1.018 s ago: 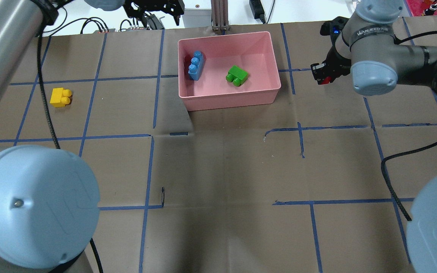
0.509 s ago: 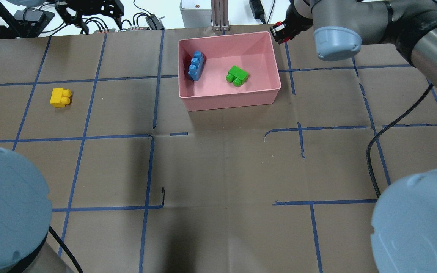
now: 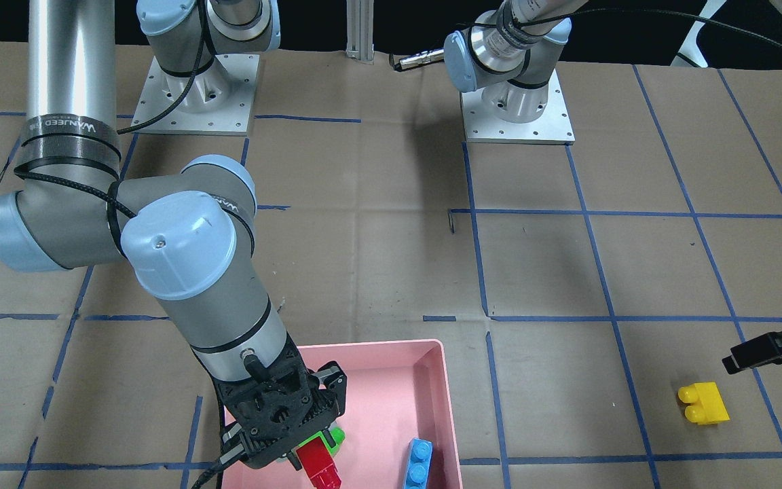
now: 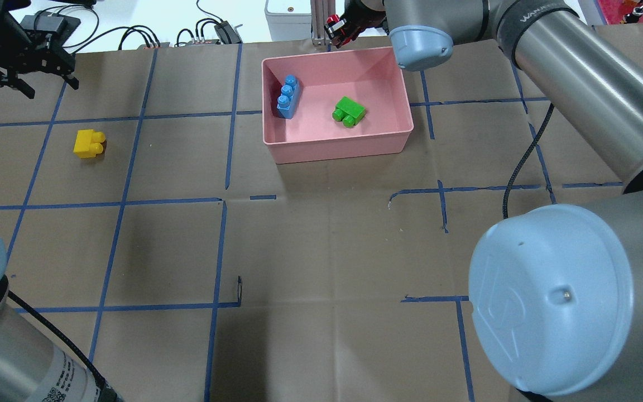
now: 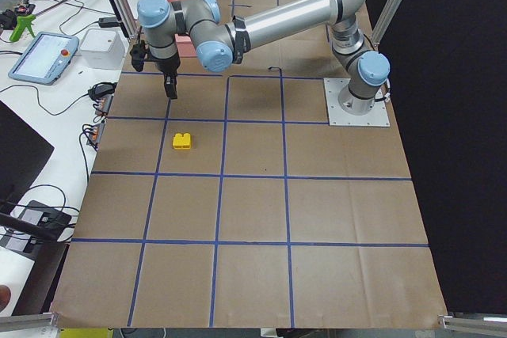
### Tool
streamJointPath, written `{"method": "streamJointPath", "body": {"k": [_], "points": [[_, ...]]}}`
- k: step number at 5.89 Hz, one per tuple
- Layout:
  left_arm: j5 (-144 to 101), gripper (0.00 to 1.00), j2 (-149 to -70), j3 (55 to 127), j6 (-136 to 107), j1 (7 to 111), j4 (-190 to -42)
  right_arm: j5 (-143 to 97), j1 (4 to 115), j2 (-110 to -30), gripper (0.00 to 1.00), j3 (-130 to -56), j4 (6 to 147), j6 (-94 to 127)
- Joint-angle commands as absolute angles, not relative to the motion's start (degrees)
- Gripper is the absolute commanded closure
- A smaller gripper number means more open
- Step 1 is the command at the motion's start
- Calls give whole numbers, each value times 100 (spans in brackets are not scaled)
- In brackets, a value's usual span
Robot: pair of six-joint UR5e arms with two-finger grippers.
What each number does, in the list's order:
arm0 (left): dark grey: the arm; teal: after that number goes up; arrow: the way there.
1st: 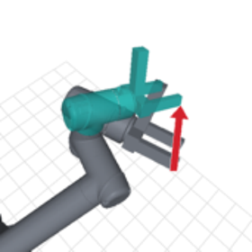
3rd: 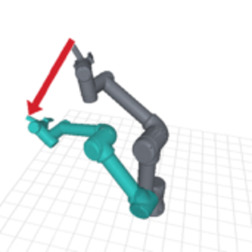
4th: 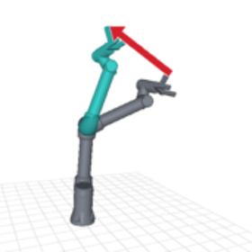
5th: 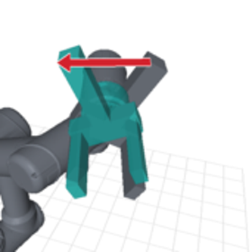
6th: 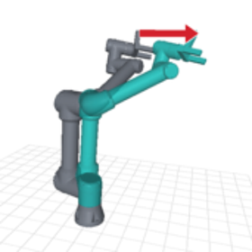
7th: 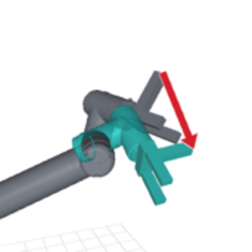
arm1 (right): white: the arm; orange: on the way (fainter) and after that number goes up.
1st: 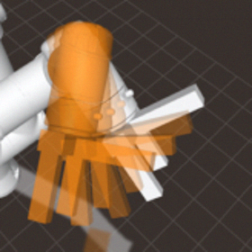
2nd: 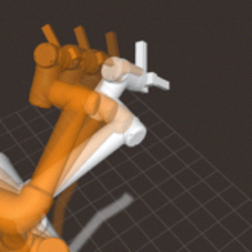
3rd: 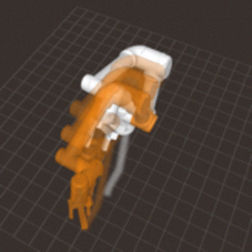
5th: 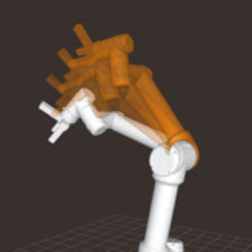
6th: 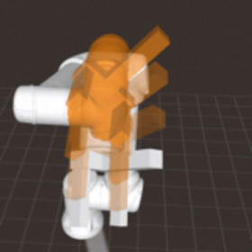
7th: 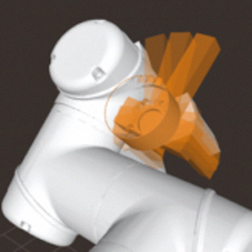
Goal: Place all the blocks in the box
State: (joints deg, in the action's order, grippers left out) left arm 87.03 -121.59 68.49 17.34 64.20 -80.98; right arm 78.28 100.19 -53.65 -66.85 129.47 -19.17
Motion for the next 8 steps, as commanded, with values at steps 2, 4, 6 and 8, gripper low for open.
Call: {"method": "streamJointPath", "body": {"k": [2,4,6,8], "points": [[8727,3,-12839,7119,2169,6267,-7060,7857,9994,-5553,0,-6645,12022,-1942],[8728,3,-13200,7171,2443,6275,-6698,8145,9853,-6577,0,-6758,9673,-1890],[8736,3,-13446,7311,2645,6267,-6462,8893,9879,-7379,0,-6811,8634,-850],[8754,15,-13395,7558,2637,6267,-6258,8903,9809,-8047,2,-7222,7526,-256]]}}
